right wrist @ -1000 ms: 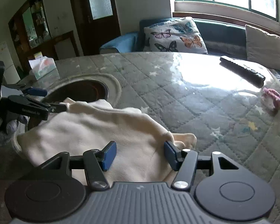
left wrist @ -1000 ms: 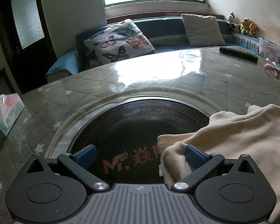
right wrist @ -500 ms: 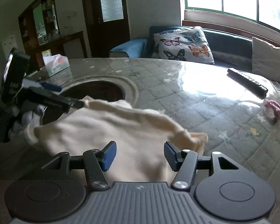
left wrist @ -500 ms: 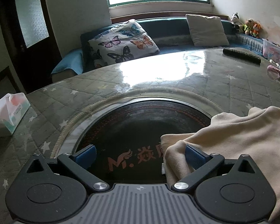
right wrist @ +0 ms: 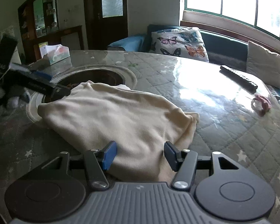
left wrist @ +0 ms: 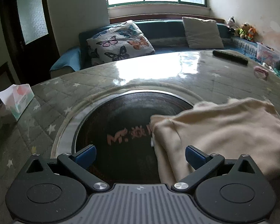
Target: Fold clothes
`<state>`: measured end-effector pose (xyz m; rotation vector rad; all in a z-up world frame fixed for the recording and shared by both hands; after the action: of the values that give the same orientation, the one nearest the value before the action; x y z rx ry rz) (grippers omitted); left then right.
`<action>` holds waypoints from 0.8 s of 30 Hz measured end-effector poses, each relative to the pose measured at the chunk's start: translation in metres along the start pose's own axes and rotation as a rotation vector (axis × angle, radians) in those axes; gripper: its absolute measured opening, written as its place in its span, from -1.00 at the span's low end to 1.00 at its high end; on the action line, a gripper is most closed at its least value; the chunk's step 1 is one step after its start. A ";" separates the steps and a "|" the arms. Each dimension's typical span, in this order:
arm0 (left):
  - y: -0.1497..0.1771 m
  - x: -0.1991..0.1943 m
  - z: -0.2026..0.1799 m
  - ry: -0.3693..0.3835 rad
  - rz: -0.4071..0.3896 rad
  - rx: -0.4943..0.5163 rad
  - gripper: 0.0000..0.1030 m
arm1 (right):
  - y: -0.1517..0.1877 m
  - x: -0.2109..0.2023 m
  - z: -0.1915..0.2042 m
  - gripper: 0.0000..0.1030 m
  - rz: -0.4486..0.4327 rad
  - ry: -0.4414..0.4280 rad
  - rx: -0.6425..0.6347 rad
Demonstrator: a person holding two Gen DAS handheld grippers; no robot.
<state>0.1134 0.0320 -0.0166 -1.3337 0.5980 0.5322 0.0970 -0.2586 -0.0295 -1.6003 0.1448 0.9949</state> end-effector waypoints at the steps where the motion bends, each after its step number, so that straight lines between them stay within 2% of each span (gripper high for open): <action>1: 0.004 -0.003 -0.001 0.000 0.001 0.006 1.00 | 0.002 -0.002 -0.001 0.12 0.005 0.004 0.000; 4: 0.012 -0.011 -0.003 0.011 0.003 -0.006 0.98 | 0.007 -0.006 -0.005 0.08 0.013 0.018 0.015; 7: 0.018 -0.014 -0.006 0.015 0.005 -0.019 0.96 | 0.012 -0.015 -0.011 -0.08 0.014 0.013 0.047; 8: 0.020 -0.015 -0.006 0.017 0.008 -0.025 0.92 | 0.014 -0.016 -0.013 -0.16 0.017 0.008 0.052; 9: 0.022 -0.015 -0.007 0.019 0.010 -0.030 0.89 | 0.015 -0.018 -0.014 -0.34 0.020 0.002 0.056; 13: 0.025 -0.015 -0.007 0.022 0.018 -0.041 0.88 | 0.020 -0.015 -0.016 -0.63 0.052 -0.025 0.066; 15: 0.025 -0.016 -0.008 0.023 0.020 -0.038 0.87 | 0.022 -0.014 -0.017 -0.83 0.061 -0.034 0.067; 20: 0.027 -0.021 -0.012 0.037 0.028 -0.030 0.87 | 0.023 -0.022 -0.021 -0.87 0.059 -0.052 0.056; 24: 0.031 -0.025 -0.018 0.070 0.031 -0.016 0.87 | 0.027 -0.026 -0.028 -0.87 0.081 -0.025 0.037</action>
<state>0.0725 0.0183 -0.0245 -1.3643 0.6734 0.5180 0.0795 -0.3016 -0.0338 -1.5583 0.2110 1.0687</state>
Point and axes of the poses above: each gripper's, at about its wrist camera, not at the fingertips, and x roughly the way its jaws point, z to its left, y to its underside, the point moved 3 cm from there along x, roughly the way its jaws point, and after that the axes turned 2 degrees about x, right-handed, at the moved point
